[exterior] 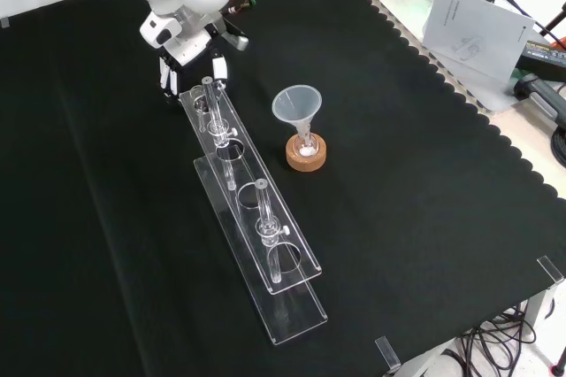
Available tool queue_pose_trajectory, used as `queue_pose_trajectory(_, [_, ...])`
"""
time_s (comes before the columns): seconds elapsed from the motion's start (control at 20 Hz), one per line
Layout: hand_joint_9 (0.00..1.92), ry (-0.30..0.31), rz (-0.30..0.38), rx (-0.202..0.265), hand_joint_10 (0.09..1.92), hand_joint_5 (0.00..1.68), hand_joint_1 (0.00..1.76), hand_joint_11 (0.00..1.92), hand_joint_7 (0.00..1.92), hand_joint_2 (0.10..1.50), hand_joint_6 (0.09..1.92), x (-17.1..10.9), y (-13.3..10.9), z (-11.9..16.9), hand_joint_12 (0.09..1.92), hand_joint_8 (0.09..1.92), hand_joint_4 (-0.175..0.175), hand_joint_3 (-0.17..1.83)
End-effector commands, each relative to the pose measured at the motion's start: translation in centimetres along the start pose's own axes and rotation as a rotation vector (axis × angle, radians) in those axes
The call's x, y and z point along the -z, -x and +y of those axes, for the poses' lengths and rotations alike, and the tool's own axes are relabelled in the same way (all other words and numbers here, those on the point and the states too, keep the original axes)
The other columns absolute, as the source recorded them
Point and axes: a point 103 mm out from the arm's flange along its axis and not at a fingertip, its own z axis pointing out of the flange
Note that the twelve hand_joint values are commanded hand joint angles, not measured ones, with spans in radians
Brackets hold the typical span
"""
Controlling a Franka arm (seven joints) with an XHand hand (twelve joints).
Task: Put the weighing funnel back on the table.
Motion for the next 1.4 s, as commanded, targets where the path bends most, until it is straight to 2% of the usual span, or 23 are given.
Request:
queue_pose_trajectory(0.05, [1.10, -0.032, -0.040, 0.015, 0.12, 1.23, 1.09, 0.93, 0.65, 0.85, 0.62, -0.6, -0.4, -0.2, 0.95, 0.63, 0.175, 0.30])
queue_pose_trajectory(0.2, [1.08, -0.044, -0.060, 0.023, 0.12, 1.18, 1.08, 0.90, 0.61, 0.96, 0.68, -0.7, -0.7, -0.3, 0.98, 0.66, 0.175, 0.11])
queue_pose_trajectory(0.3, [1.05, -0.048, -0.067, 0.032, 0.11, 1.09, 1.00, 0.86, 0.58, 0.92, 0.59, -0.6, -0.8, -0.4, 0.99, 0.66, 0.098, 0.06])
queue_pose_trajectory(0.35, [1.03, -0.050, -0.065, 0.036, 0.11, 1.05, 0.98, 0.85, 0.56, 0.91, 0.56, -0.6, -0.8, -0.4, 0.99, 0.65, 0.074, 0.06])
queue_pose_trajectory(0.5, [0.95, -0.054, -0.052, 0.060, 0.10, 0.85, 0.93, 0.75, 0.47, 0.88, 0.52, -0.3, -1.0, -0.6, 1.05, 0.65, 0.038, 0.06])
queue_pose_trajectory(0.6, [0.88, -0.051, -0.043, 0.082, 0.09, 0.61, 0.88, 0.65, 0.40, 0.85, 0.47, -0.1, -1.0, -0.8, 1.11, 0.64, 0.023, 0.06])
queue_pose_trajectory(0.7, [0.78, -0.052, -0.044, 0.096, 0.09, 0.44, 0.82, 0.49, 0.30, 0.82, 0.37, 0.1, -1.0, -1.1, 1.20, 0.62, 0.022, 0.06])
queue_pose_trajectory(0.9, [0.65, -0.058, -0.068, 0.106, 0.09, 0.33, 0.74, 0.29, 0.18, 0.77, 0.17, 0.4, -1.1, -1.6, 1.30, 0.59, 0.028, 0.06])
queue_pose_trajectory(1.15, [0.61, -0.014, -0.056, 0.115, 0.09, 0.31, 0.72, 0.22, 0.14, 0.76, 0.09, 2.4, -1.5, -2.9, 1.33, 0.58, 0.029, 0.06])
queue_pose_trajectory(1.4, [0.60, 0.016, -0.079, 0.118, 0.09, 0.30, 0.68, 0.22, 0.13, 0.76, 0.09, 4.9, -2.4, -5.0, 1.33, 0.57, 0.026, 0.06])
